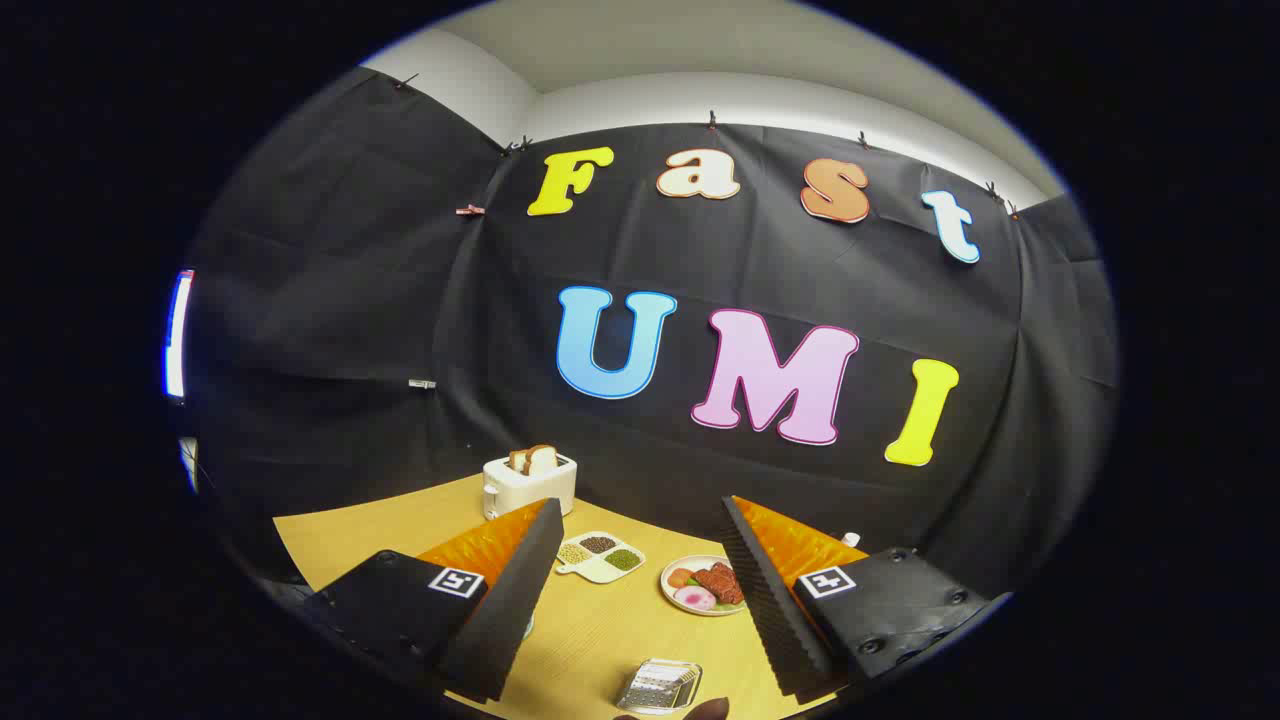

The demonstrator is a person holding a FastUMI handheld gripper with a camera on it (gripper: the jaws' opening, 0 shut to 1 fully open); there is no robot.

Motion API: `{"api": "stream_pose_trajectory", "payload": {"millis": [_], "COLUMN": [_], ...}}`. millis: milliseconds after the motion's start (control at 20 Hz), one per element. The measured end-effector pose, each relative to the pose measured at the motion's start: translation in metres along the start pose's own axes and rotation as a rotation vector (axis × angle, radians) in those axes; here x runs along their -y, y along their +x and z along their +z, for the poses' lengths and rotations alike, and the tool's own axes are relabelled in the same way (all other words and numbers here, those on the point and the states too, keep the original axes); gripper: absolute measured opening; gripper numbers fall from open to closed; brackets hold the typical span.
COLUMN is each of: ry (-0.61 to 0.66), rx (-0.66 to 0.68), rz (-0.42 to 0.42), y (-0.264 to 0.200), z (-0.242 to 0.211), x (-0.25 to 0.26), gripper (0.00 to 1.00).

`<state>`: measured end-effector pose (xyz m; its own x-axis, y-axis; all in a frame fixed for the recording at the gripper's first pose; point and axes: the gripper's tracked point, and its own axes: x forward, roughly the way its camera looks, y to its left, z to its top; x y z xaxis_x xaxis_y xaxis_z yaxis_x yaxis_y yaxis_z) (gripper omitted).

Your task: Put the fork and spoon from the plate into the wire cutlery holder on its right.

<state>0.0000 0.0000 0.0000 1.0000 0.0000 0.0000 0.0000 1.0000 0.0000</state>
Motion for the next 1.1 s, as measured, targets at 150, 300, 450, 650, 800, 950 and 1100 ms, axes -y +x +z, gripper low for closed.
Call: {"api": "stream_pose_trajectory", "payload": {"millis": [150, 300, 450, 650, 800, 950, 1100], "ry": [0.007, 0.008, 0.016, 0.025, 0.062, 0.073, 0.047], "rx": [-0.005, -0.012, -0.015, -0.02, -0.076, -0.162, -0.288], "rz": [0.004, 0.005, 0.008, 0.03, 0.083, 0.119, 0.155], "y": [0.001, 0.003, 0.007, 0.013, 0.016, 0.018, 0.021], "z": [-0.001, -0.003, -0.004, -0.003, -0.016, -0.035, -0.068], "x": [-0.006, -0.012, -0.021, -0.04, -0.065, -0.088, -0.113], "gripper": [0.98, 0.98, 0.98, 0.98, 0.98, 0.98, 0.98]}}
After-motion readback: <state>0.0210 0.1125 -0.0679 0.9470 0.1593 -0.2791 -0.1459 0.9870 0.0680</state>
